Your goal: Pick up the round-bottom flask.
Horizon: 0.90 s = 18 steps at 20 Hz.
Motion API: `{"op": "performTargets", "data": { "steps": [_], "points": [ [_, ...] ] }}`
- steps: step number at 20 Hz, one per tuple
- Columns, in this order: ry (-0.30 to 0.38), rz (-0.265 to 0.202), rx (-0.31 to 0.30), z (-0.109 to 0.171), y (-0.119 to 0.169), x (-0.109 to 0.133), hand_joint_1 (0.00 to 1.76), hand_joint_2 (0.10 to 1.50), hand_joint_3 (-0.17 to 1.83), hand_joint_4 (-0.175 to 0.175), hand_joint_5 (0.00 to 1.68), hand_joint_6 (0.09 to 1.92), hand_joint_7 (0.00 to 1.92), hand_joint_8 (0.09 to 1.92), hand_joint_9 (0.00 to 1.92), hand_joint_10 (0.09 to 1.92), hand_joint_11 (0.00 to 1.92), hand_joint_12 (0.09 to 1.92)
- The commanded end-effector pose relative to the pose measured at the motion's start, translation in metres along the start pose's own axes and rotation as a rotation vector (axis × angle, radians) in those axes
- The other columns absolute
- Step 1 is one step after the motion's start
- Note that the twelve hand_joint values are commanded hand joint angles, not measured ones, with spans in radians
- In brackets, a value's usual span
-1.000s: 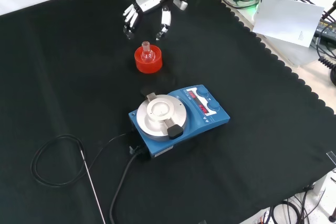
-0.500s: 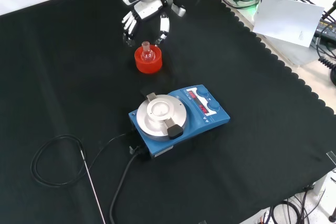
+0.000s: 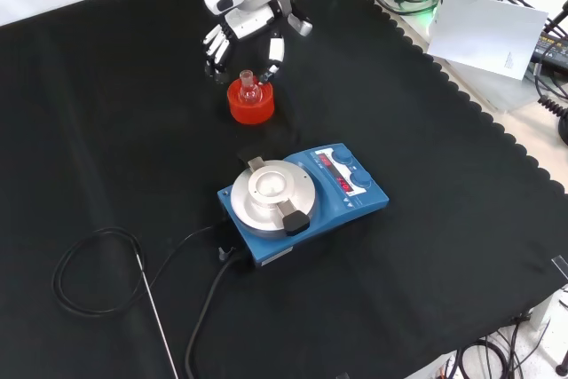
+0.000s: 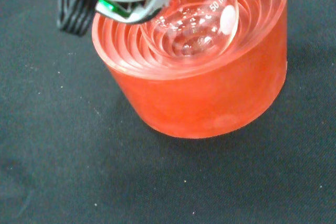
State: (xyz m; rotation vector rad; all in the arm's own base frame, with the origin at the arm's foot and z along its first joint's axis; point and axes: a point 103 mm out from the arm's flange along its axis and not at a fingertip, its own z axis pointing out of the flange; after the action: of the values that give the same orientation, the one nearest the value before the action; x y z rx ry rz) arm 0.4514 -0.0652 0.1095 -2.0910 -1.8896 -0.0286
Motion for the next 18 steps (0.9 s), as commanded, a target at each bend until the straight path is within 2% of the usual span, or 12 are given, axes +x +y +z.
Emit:
{"op": "performTargets", "data": {
  "steps": [1, 9, 18],
  "points": [
    [-0.007, 0.0, -0.012, 0.0, -0.0002, 0.002, 0.99, 0.58, 0.68, -0.066, 0.68, 0.68, 0.38, 0.74, 0.56, 0.67, 0.29, 1.36],
    [-0.012, -0.007, -0.016, -0.0008, 0.0014, 0.0052, 1.0, 0.59, 0.69, -0.089, 0.84, 0.78, 0.4, 0.74, 0.58, 0.67, 0.32, 1.36],
    [-0.026, 0.004, -0.005, 0.0018, 0.0044, 0.0023, 1.0, 0.61, 0.69, -0.094, 0.89, 0.81, 0.42, 0.75, 0.6, 0.67, 0.35, 1.35]
  ]
}}
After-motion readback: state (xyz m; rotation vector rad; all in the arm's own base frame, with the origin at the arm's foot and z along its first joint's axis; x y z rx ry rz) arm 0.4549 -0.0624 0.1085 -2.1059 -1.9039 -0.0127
